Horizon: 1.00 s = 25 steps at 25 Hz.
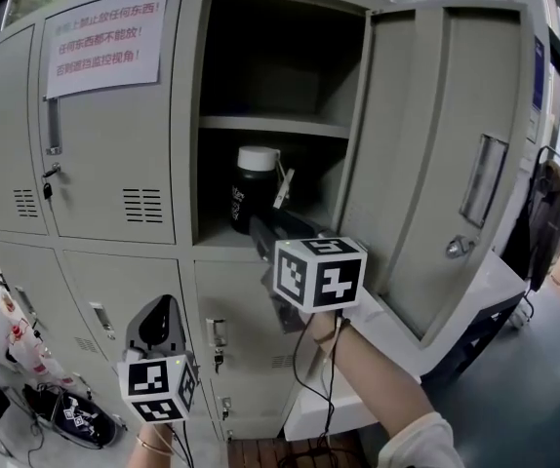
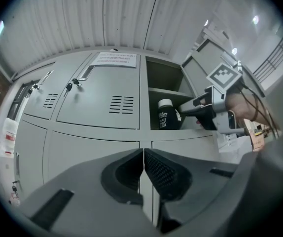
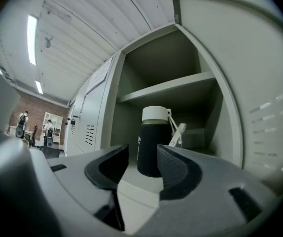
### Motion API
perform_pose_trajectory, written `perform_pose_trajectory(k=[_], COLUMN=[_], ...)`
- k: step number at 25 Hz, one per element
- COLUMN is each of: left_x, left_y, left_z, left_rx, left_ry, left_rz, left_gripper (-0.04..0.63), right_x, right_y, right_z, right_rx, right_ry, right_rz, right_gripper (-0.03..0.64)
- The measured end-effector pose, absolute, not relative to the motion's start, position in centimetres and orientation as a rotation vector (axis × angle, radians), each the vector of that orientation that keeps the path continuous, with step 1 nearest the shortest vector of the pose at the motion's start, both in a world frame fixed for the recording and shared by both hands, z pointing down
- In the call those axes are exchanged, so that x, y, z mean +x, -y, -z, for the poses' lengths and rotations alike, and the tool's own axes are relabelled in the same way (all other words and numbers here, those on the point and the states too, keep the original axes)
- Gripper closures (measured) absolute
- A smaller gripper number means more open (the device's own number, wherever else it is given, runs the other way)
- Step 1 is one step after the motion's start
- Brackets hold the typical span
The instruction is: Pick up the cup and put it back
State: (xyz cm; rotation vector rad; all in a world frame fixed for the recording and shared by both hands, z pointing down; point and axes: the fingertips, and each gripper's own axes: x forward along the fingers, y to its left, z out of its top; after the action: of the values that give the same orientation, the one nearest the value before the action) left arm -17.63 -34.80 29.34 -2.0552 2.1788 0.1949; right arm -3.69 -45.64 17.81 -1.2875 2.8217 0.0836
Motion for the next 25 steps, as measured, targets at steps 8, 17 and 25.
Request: perform_pose_trajectory(k=[8,17,25], left_x=[-20.2,-21.8,-21.9], left_y=[34.9,35.7,37.2], left_z=[-30.0,-30.6,-30.7], left_rx=[-2.044,-2.063,-2.091], left_ry=[-2.211,-2.213,-2.191], left_rz=[-0.221,-0.234,-0.26], left_gripper=[0.588,0.588,0.588], right_x=[-5.2,-6.7,-6.7], right_y=[48.1,49.9,52.5], right_z=[-17.5,-17.5,-17.2], right_rx=[-1.362,-1.456,-1.549], right_ry=[-2.848,-2.883,-2.861], right_rz=[-0.048,-0.128,-0.06], right_gripper=[0.347,0.256,0.21])
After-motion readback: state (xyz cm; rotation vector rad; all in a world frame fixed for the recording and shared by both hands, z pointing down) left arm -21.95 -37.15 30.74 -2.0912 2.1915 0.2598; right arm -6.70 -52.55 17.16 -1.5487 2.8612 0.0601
